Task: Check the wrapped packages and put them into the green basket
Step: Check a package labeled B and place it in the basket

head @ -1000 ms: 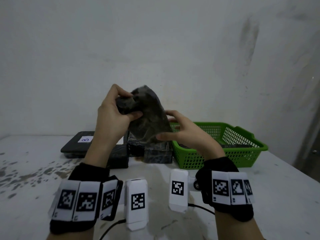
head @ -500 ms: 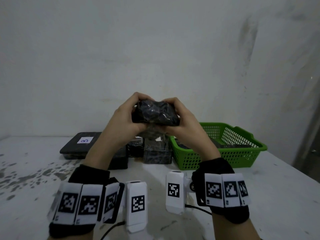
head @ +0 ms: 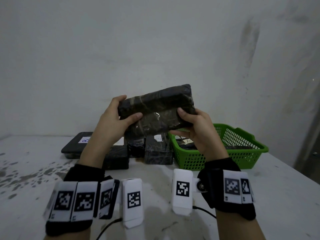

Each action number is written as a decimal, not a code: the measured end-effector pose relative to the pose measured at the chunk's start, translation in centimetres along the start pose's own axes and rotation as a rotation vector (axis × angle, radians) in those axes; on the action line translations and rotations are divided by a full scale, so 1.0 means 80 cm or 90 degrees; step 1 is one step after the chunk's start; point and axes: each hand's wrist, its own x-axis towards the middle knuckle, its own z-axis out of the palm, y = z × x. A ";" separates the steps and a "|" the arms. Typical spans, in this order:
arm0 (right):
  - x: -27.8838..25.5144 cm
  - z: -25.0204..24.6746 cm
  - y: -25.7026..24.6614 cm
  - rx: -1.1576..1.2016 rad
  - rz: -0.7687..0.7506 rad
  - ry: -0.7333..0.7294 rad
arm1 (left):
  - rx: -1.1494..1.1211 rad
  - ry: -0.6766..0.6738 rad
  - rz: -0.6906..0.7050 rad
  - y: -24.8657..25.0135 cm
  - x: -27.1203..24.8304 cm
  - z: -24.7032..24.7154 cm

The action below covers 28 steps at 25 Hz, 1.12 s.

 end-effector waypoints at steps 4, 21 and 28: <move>0.002 -0.005 0.004 -0.141 -0.042 0.014 | -0.018 0.030 0.013 0.005 0.001 0.000; 0.006 -0.008 -0.002 0.096 -0.031 0.040 | -0.022 -0.111 0.092 0.019 -0.009 0.008; 0.005 -0.011 -0.009 0.076 -0.090 0.016 | -0.182 -0.072 -0.111 0.016 0.001 0.017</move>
